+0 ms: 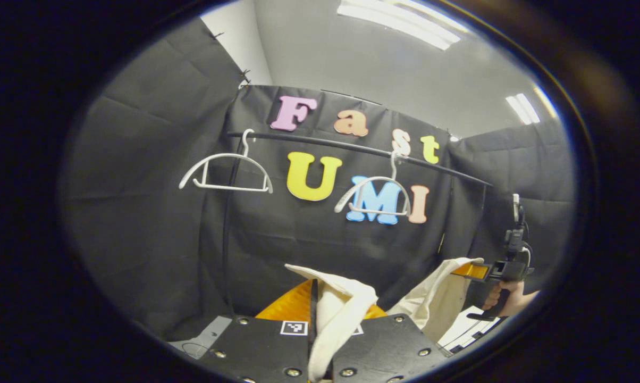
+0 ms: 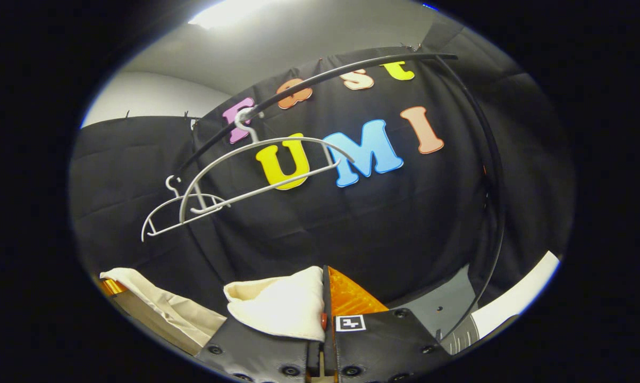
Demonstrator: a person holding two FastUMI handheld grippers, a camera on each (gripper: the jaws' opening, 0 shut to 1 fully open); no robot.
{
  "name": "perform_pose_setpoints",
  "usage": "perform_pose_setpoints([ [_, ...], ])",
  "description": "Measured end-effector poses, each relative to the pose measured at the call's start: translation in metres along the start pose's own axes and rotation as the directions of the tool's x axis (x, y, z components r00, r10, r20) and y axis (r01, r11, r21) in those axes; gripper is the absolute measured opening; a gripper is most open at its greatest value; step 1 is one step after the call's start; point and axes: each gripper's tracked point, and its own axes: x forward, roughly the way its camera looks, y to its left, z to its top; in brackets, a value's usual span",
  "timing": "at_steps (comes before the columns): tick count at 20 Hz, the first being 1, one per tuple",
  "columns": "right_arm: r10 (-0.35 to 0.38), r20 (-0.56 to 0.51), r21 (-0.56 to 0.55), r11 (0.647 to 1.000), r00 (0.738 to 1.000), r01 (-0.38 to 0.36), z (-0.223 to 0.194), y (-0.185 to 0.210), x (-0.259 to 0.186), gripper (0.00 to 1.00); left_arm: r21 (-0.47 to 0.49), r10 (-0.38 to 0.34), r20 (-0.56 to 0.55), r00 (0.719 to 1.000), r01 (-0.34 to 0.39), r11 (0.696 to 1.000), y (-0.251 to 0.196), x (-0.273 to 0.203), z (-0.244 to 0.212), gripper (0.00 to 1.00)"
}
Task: Grasp the clothes on the hanger with both hands and then place them into the laundry hamper below.
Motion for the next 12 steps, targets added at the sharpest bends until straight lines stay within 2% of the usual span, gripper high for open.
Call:
perform_pose_setpoints([
  [3,0.044,-0.037,-0.008,0.999,0.998,-0.044,-0.022,0.039,-0.016,0.07,0.006,-0.042,-0.029,0.999,0.042,0.999,-0.009,-0.004,-0.012,0.02],
  [8,0.079,-0.162,0.067,0.995,0.984,-0.069,-0.079,0.070,-0.028,0.07,0.057,-0.031,-0.129,0.991,0.039,0.998,-0.004,-0.018,-0.056,0.04],
  [12,0.040,-0.243,0.044,0.999,0.969,-0.030,-0.114,0.065,-0.031,0.07,0.081,-0.004,-0.218,0.976,0.022,0.996,0.004,-0.013,-0.097,0.04],
])
